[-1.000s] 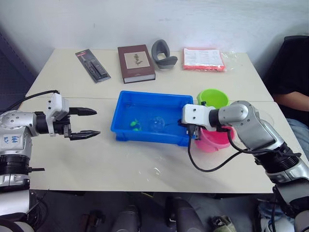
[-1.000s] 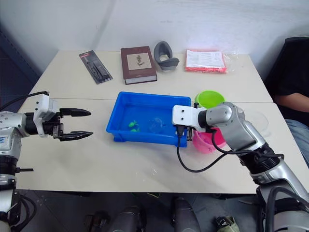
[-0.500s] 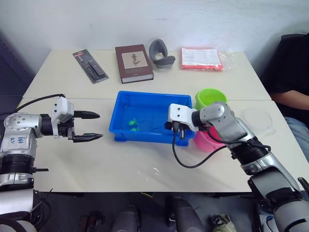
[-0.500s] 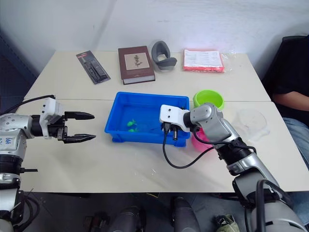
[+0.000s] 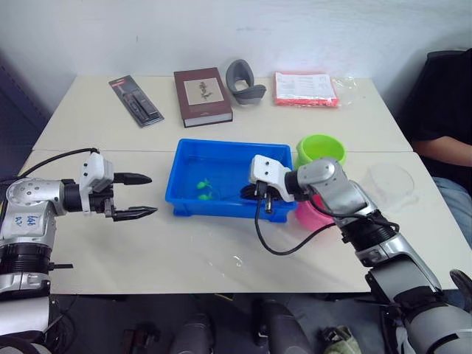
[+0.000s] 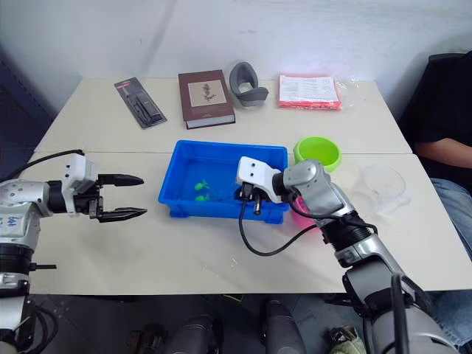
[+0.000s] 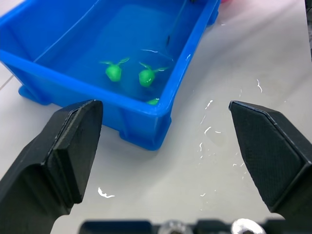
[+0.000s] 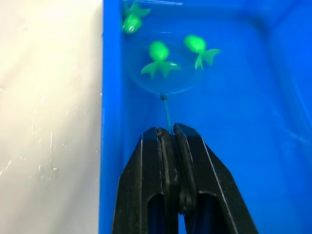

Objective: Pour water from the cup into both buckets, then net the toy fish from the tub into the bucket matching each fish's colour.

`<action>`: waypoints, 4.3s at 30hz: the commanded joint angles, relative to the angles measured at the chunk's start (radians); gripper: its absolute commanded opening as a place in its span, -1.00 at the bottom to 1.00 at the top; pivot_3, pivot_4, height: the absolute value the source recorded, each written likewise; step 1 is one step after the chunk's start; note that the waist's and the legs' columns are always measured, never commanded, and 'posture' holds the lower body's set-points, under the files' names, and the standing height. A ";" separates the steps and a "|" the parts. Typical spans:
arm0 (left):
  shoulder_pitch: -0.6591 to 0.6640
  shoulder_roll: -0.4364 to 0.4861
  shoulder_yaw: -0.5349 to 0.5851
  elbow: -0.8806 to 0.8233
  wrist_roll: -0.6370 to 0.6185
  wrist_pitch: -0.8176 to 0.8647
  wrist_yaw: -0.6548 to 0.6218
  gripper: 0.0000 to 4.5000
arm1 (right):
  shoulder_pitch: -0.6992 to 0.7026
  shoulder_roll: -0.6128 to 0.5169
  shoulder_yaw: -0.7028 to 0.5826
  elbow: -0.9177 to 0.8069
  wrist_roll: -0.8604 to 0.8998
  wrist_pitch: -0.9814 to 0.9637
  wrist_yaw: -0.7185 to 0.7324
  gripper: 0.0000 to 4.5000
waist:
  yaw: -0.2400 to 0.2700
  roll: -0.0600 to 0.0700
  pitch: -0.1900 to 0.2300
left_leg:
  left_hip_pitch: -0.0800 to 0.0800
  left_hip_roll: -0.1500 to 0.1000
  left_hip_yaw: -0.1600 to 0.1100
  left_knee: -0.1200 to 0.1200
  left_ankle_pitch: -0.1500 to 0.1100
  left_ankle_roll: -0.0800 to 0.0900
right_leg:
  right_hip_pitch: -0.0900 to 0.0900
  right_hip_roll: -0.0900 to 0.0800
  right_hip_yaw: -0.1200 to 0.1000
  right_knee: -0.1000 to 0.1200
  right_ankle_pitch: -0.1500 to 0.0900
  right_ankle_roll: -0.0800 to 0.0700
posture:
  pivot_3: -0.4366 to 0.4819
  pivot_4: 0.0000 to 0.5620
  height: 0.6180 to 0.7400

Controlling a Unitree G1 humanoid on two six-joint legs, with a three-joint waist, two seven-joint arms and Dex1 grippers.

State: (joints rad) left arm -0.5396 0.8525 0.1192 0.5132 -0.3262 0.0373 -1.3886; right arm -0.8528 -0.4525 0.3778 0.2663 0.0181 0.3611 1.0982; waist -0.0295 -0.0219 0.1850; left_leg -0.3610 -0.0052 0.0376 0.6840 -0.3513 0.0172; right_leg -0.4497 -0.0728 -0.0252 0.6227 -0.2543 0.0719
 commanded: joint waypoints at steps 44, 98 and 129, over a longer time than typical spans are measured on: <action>-0.213 -0.303 -0.011 -0.065 -0.098 0.175 0.140 0.99 | 0.730 -0.364 -0.898 -0.688 0.309 0.168 -0.349 -1.00 | 0.035 0.000 0.000 | 0.001 -0.001 0.001 0.000 0.000 0.001 | 0.003 0.001 0.001 -0.002 0.001 0.002 | -0.05 -0.47 1.00; -0.121 -0.204 0.059 -0.029 -0.107 0.129 0.100 0.99 | 0.433 -0.392 -0.337 -0.559 0.248 -0.105 -0.317 -1.00 | 0.005 0.000 0.000 | 0.006 0.004 0.004 0.000 0.001 -0.002 | 0.005 0.008 0.006 0.000 0.002 0.002 | -0.05 -0.47 1.00; -0.203 0.007 -0.083 -0.030 0.066 0.044 -0.014 0.99 | -0.162 0.076 0.066 0.314 -0.110 -0.463 0.086 -1.00 | -0.001 0.000 0.000 | 0.002 -0.001 0.003 0.001 0.000 0.001 | 0.002 -0.001 -0.002 0.000 0.002 0.002 | -0.05 -0.47 1.00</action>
State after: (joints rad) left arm -0.7215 0.8601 0.0400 0.4688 -0.2731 0.0957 -1.3975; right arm -0.9920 -0.3889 0.4612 0.5776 -0.0972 -0.0839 1.1715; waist -0.0308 -0.0218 0.1855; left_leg -0.3592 -0.0065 0.0404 0.6850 -0.3511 0.0178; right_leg -0.4477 -0.0744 -0.0281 0.6224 -0.2527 0.0738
